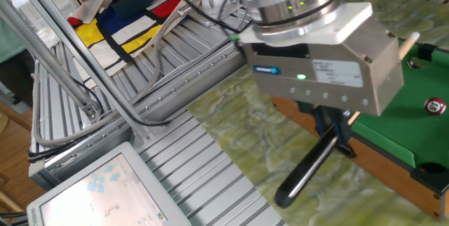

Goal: Hit the pool ball

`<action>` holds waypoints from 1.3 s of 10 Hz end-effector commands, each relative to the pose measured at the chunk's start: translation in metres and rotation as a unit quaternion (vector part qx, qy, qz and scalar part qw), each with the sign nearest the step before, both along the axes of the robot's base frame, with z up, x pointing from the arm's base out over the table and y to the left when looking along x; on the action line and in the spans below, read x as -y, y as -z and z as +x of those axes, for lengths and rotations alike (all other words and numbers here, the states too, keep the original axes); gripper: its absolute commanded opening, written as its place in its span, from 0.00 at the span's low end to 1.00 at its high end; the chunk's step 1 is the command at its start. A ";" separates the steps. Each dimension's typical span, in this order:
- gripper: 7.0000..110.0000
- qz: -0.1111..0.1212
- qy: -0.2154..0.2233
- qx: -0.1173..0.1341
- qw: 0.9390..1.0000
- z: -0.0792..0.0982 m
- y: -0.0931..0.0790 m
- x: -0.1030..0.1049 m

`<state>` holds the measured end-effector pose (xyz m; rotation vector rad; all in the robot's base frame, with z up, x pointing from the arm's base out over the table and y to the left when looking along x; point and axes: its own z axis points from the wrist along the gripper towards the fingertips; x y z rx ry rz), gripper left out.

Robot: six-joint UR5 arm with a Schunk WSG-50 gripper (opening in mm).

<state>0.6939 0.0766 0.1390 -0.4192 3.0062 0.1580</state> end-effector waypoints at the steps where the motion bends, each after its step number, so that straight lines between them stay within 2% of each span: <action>1: 0.00 -0.032 -0.015 0.002 0.999 0.014 -0.002 0.017; 3: 0.00 -0.039 -0.017 -0.003 0.999 0.019 0.005 0.029; 6: 0.00 -0.055 -0.012 -0.016 0.998 0.011 -0.001 0.040; 7: 0.00 -0.055 -0.012 -0.013 0.998 0.011 0.001 0.044; 10: 0.00 -0.055 -0.034 0.014 0.998 0.024 0.000 0.043; 13: 0.00 -0.071 -0.042 0.011 0.997 0.023 0.000 0.050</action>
